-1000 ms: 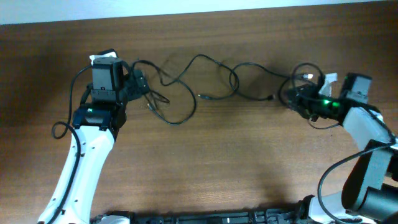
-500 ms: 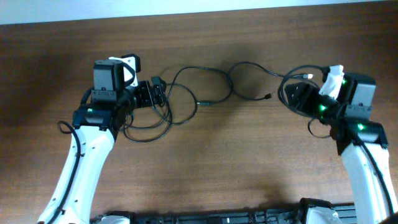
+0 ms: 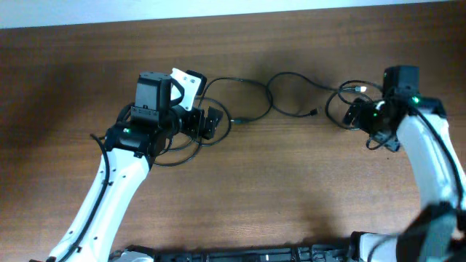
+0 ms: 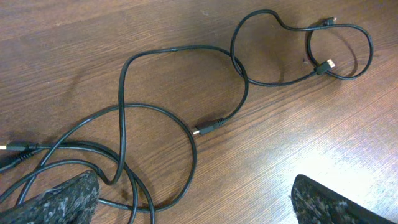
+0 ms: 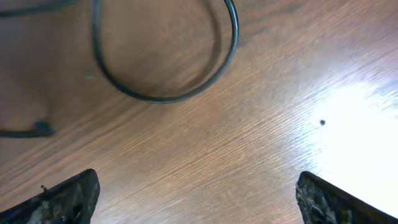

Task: Untangle cables

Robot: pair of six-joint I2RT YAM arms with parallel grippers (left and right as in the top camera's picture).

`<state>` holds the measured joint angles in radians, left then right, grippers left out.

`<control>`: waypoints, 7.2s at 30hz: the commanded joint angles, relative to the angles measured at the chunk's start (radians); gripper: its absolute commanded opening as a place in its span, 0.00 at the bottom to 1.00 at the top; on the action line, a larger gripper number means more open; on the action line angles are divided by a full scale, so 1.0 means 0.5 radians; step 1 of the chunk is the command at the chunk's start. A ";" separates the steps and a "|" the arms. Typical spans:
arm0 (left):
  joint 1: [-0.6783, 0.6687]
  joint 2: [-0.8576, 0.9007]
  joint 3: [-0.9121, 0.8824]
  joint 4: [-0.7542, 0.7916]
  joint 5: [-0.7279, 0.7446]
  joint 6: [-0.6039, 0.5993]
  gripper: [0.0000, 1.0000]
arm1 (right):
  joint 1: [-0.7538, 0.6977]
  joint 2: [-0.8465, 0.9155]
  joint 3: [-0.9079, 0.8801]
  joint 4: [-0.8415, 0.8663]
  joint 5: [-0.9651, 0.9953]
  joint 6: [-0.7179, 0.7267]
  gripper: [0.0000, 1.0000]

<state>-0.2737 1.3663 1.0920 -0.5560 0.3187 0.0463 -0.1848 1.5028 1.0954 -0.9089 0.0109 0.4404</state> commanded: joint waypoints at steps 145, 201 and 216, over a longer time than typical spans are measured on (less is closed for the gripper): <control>0.002 -0.014 0.013 -0.008 0.030 0.047 0.99 | -0.072 1.104 1.323 -0.802 0.095 0.014 0.04; 0.448 -0.014 0.012 -0.369 -0.365 0.349 0.99 | 1.277 0.999 1.325 0.211 -0.522 1.111 0.99; 0.649 -0.014 0.012 -0.417 -0.248 0.433 0.99 | 1.646 1.427 1.323 0.382 -0.269 1.509 0.81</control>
<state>0.0456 1.3663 1.0927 -0.7635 0.1772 0.2443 0.6319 2.1693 1.7485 -0.7273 -0.1204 1.1755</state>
